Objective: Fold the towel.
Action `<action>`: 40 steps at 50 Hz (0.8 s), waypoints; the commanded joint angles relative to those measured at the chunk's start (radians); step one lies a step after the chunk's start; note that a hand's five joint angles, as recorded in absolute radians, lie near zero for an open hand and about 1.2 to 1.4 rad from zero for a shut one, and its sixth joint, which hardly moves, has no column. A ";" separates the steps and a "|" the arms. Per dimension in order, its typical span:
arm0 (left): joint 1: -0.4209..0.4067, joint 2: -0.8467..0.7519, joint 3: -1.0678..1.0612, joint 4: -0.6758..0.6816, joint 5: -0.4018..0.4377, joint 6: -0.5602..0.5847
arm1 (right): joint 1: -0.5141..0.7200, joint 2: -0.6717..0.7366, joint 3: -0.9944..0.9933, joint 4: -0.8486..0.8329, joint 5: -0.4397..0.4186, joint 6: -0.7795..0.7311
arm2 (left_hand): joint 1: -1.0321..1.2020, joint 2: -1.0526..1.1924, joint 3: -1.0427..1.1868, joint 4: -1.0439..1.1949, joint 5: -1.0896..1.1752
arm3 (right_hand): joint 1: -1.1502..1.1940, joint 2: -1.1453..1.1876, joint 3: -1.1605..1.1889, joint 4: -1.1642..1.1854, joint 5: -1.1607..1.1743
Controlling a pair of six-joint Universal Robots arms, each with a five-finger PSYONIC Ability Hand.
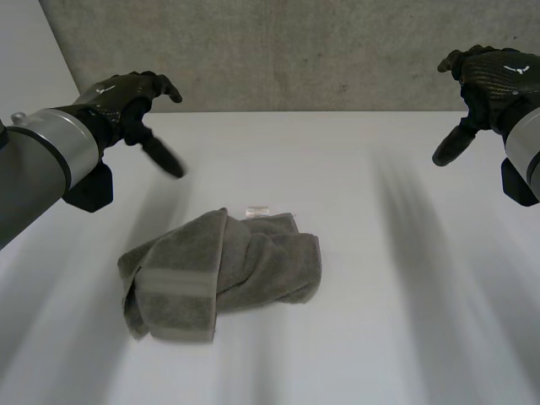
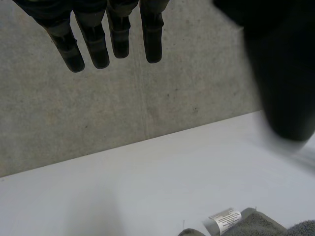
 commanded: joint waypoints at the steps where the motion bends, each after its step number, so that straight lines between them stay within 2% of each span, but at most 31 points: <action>1: -0.004 -0.019 -0.012 0.004 0.002 0.004 | 0.015 0.008 0.010 0.001 -0.010 -0.004 | -0.083 -0.064 -0.073 -0.074 -0.044 | -0.054 -0.067 -0.072 -0.085 -0.061; 6: 0.002 -0.050 -0.048 -0.001 0.005 0.007 | 0.072 0.040 0.038 0.003 -0.082 -0.036 | -0.083 -0.064 -0.073 -0.074 -0.044 | -0.054 -0.067 -0.072 -0.085 -0.061; 9: 0.017 -0.052 -0.090 0.007 0.005 0.025 | 0.122 0.093 0.053 0.004 -0.167 -0.044 | -0.083 -0.064 -0.073 -0.074 -0.044 | -0.054 -0.067 -0.072 -0.085 -0.061; 10: 0.042 -0.055 -0.113 0.013 0.005 0.047 | 0.145 0.118 0.057 0.006 -0.216 -0.036 | -0.083 -0.064 -0.073 -0.074 -0.044 | -0.054 -0.067 -0.072 -0.085 -0.061; 11: 0.072 -0.055 -0.139 0.022 0.006 0.076 | 0.146 0.118 0.057 0.006 -0.217 -0.036 | -0.083 -0.064 -0.073 -0.074 -0.044 | -0.054 -0.067 -0.072 -0.085 -0.061; 13: 0.098 -0.055 -0.167 0.033 0.006 0.105 | 0.194 0.176 0.055 0.003 -0.313 -0.015 | -0.083 -0.064 -0.073 -0.074 -0.044 | -0.054 -0.067 -0.072 -0.085 -0.061; 18: 0.131 -0.055 -0.250 0.085 0.008 0.177 | 0.267 0.259 0.029 -0.019 -0.390 0.057 | -0.083 -0.064 -0.073 -0.074 -0.044 | -0.054 -0.067 -0.072 -0.085 -0.061; 26: 0.165 -0.076 -0.394 0.212 0.006 0.197 | 0.389 0.420 -0.061 -0.108 -0.386 0.154 | -0.083 -0.064 -0.073 -0.074 -0.044 | -0.054 -0.067 -0.072 -0.085 -0.061; 36: 0.172 -0.150 -0.508 0.315 0.005 0.197 | 0.501 0.612 -0.193 -0.120 -0.314 0.143 | -0.083 -0.064 -0.073 -0.074 -0.044 | -0.054 -0.067 -0.072 -0.085 -0.061; 40: 0.172 -0.185 -0.526 0.352 0.005 0.199 | 0.537 0.689 -0.258 -0.123 -0.291 0.100 | -0.080 -0.061 -0.070 -0.071 -0.041 | 0.079 0.066 0.061 0.048 0.072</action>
